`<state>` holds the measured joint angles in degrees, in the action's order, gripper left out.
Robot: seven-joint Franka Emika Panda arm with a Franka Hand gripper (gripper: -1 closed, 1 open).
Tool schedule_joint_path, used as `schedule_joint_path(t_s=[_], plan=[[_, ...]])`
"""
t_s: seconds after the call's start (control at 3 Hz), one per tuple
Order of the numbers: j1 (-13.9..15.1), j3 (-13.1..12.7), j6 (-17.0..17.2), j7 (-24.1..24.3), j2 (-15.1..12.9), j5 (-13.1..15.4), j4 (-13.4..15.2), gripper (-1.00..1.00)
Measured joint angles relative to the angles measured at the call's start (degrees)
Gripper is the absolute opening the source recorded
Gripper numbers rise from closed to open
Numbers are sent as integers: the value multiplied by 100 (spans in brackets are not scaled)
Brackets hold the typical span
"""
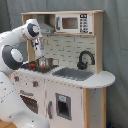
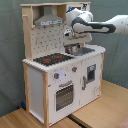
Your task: Play with the kitchen
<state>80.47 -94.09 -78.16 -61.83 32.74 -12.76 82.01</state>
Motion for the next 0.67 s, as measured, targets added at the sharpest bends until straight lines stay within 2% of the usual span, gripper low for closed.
schedule_joint_path(t_s=[0.67], plan=[[-870, 750, -523, -27, -173, 194, 854, -100]])
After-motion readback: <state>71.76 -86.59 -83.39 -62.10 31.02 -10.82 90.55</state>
